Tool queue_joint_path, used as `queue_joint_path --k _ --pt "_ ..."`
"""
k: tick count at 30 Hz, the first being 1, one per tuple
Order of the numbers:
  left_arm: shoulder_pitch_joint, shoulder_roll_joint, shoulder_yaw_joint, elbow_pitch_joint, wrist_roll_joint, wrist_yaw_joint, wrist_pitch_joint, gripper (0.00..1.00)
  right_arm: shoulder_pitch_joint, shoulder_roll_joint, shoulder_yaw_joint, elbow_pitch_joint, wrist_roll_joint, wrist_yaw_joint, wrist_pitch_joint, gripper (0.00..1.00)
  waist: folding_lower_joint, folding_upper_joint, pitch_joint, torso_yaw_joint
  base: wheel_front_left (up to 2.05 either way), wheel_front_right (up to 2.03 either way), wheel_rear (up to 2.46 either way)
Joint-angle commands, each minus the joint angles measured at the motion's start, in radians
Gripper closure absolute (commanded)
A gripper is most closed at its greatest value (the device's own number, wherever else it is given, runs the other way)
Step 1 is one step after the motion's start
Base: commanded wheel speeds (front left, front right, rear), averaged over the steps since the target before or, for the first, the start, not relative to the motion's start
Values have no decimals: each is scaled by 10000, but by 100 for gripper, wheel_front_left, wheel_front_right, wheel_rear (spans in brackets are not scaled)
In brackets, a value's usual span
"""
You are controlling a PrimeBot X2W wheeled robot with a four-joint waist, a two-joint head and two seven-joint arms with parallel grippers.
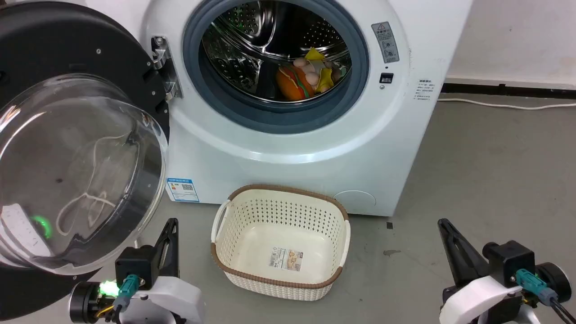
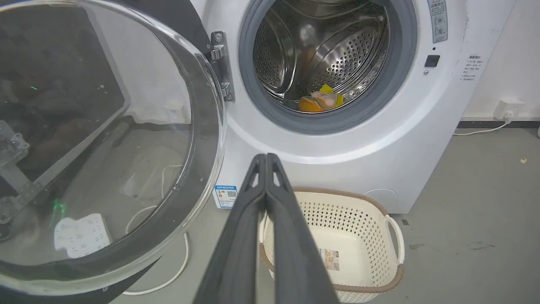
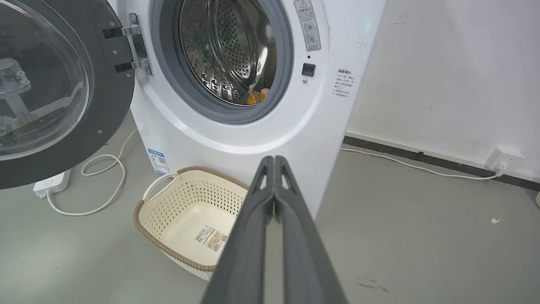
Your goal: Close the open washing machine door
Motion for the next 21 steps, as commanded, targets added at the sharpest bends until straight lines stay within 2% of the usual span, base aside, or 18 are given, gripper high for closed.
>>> queue_joint_path --k 1,21 --pt "139 1 11 -39 26 26 1 100 93 44 1 -49 -51 8 14 100 0 0 0 0 0 0 0" --pt "139 1 11 -39 26 26 1 100 93 44 1 -49 -51 8 14 100 0 0 0 0 0 0 0"
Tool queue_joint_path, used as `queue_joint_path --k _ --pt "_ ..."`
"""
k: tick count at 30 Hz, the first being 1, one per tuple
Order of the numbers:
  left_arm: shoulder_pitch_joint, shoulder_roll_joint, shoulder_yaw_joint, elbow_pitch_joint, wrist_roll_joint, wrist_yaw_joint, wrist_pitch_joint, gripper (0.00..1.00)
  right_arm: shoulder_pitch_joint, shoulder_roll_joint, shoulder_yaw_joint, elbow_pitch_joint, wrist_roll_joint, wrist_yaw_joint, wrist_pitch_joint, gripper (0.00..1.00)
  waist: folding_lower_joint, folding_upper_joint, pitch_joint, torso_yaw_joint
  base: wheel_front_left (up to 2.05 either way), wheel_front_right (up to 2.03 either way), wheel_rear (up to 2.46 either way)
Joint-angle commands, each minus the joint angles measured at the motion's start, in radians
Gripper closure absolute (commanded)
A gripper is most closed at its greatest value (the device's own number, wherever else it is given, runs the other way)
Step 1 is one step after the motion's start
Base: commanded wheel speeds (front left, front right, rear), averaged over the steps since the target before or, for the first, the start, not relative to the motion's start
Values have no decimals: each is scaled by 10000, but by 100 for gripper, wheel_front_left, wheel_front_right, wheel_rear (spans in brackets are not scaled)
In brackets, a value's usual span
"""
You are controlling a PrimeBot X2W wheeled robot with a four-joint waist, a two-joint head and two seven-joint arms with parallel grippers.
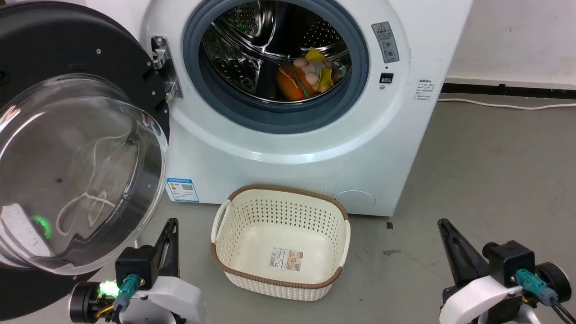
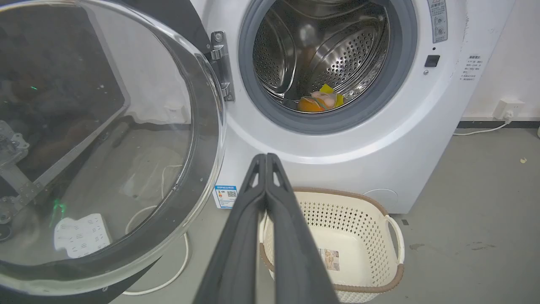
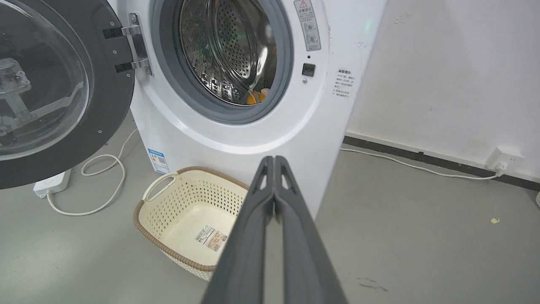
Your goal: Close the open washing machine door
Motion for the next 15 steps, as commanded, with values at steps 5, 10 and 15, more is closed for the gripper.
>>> queue_joint_path --k 5,10,15 --pt "139 1 11 -39 26 28 1 100 93 44 3 -49 -51 8 14 100 0 0 0 0 0 0 0" --pt "139 1 11 -39 26 28 1 100 93 44 3 -49 -51 8 14 100 0 0 0 0 0 0 0" --pt "139 1 11 -39 26 28 1 100 93 44 3 -49 -51 8 14 100 0 0 0 0 0 0 0"
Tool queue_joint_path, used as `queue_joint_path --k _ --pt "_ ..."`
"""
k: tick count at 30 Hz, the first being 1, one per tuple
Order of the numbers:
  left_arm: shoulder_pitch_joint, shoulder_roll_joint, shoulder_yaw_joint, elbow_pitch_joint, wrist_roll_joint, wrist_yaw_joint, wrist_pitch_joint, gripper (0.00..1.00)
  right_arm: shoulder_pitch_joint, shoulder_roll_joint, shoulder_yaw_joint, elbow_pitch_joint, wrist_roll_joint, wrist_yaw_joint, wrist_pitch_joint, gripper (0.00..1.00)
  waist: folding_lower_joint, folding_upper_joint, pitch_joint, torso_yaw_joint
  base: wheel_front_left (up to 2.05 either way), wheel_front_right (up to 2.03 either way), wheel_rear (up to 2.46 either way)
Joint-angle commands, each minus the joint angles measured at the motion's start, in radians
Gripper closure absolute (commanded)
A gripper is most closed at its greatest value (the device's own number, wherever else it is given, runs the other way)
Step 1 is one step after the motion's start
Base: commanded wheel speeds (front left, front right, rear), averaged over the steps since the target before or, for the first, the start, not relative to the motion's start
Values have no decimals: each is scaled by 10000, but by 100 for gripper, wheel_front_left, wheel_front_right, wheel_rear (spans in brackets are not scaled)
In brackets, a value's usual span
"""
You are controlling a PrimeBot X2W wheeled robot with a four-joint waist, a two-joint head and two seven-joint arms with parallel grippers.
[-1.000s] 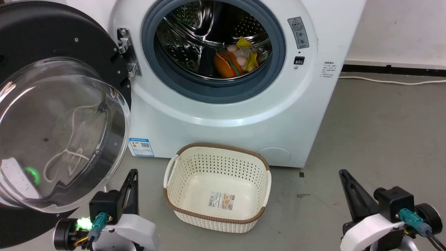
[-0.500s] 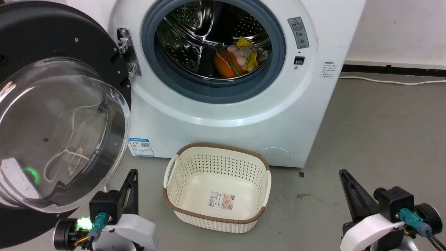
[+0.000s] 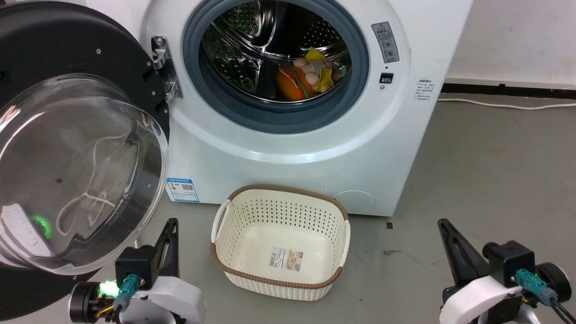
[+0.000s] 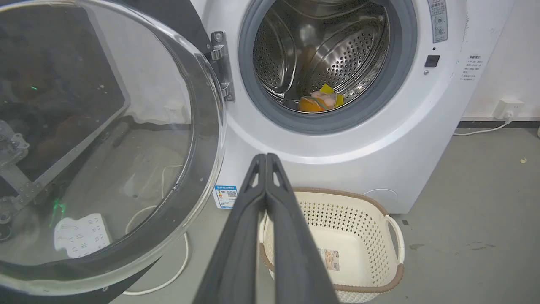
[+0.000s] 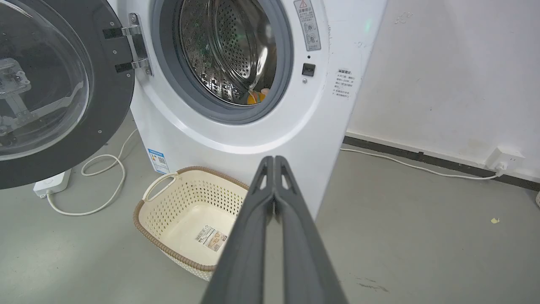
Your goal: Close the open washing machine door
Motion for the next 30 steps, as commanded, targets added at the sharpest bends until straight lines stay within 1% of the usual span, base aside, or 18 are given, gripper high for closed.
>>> queue_joint_path --k 1,2,3,17,24,30 --pt "139 1 11 -39 26 26 3 100 93 44 1 -49 -51 8 14 100 0 0 0 0 0 0 0" --pt "139 1 11 -39 26 26 3 100 93 44 1 -49 -51 8 14 100 0 0 0 0 0 0 0" --pt "0 0 -3 0 -1 -3 0 0 1 0 -6 -1 2 0 -2 0 0 0 0 -1 0 0 0" --pt "18 35 -19 69 -138 -124 -251 0 148 2 -75 -30 330 1 -250 0 0 0 14 84 0 0 0" --pt "36 59 -29 117 -200 -197 -397 0 257 5 89 -88 458 1 -396 0 0 0 -20 352 0 0 0" --pt "48 79 -21 159 -224 -258 -522 0 364 7 133 -127 601 2 -520 0 0 0 -58 715 0 0 0"
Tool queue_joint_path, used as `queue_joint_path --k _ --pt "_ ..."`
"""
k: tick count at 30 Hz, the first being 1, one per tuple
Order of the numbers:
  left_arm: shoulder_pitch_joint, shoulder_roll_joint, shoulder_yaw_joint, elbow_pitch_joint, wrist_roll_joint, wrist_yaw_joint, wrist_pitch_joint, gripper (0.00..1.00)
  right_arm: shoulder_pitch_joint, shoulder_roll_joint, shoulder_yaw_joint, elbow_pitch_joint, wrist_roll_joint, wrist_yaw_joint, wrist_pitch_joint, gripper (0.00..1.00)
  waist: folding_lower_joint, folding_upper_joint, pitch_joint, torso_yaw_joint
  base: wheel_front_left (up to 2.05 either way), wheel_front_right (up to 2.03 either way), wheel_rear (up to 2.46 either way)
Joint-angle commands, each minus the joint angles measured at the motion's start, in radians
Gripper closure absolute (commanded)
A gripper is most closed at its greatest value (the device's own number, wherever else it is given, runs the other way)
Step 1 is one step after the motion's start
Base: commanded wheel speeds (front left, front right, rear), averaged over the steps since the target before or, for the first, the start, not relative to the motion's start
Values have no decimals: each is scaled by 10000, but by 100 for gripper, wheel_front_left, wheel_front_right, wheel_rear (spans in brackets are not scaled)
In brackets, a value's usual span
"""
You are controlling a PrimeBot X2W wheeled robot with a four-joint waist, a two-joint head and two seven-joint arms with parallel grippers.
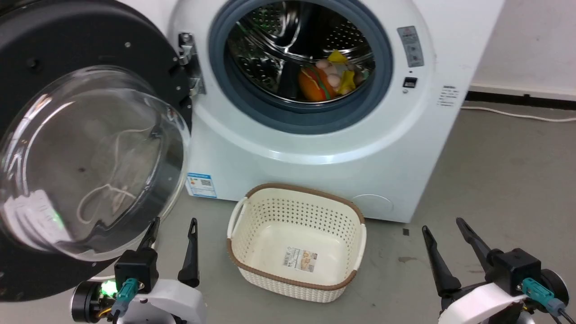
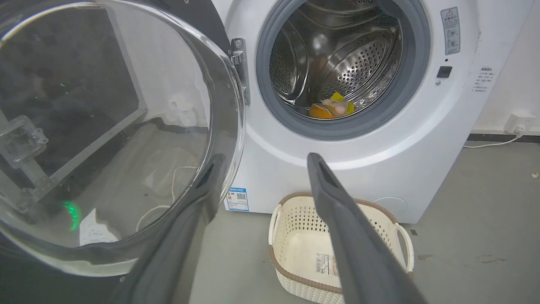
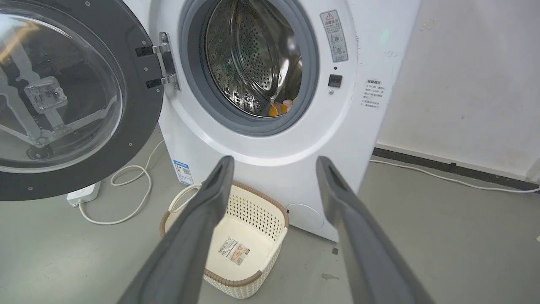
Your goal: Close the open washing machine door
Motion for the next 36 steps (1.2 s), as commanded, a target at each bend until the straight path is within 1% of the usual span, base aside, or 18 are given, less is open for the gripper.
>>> queue_joint_path --k 1,11,24,36 --pt "52 47 10 18 -46 -67 -89 0 153 9 17 -59 100 2 -88 0 0 0 -13 133 0 0 0" --pt "136 90 30 -58 -117 -170 -298 0 233 13 279 16 234 2 -296 0 0 0 -21 808 0 0 0" --pt "254 52 394 -253 -287 -302 -569 0 21 18 806 253 322 3 -567 0 0 0 57 1406 0 0 0" --pt "392 41 624 -578 -354 -425 -820 0 140 22 1210 417 484 4 -816 0 0 0 3 1876 0 0 0"
